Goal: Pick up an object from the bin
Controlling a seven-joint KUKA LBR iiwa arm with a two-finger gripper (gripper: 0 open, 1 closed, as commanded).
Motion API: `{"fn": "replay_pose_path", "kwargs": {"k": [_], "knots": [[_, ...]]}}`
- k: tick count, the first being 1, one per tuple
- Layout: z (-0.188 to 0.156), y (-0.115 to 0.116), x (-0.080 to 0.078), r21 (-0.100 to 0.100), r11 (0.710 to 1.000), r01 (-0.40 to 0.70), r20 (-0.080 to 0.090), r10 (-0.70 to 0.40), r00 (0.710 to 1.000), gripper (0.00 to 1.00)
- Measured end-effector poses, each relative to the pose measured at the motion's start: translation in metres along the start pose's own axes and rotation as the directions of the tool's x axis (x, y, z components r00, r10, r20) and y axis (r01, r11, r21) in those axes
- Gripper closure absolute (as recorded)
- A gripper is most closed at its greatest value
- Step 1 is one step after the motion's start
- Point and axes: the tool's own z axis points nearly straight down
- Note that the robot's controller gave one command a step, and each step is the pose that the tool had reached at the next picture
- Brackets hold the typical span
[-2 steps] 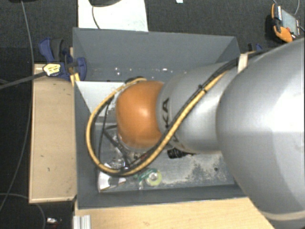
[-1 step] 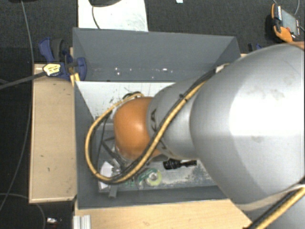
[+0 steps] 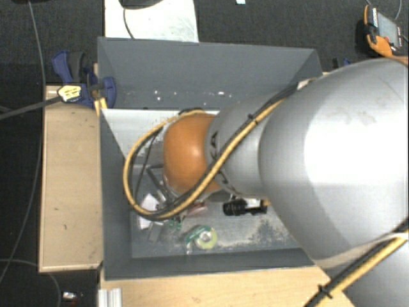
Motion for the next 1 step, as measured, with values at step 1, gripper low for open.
{"fn": "replay_pose_path", "kwargs": {"k": [1], "knots": [[0.0019,0.0185,0.0405,0.013,0.932,0.362,-0.028,-0.361,0.932,1.00]]}}
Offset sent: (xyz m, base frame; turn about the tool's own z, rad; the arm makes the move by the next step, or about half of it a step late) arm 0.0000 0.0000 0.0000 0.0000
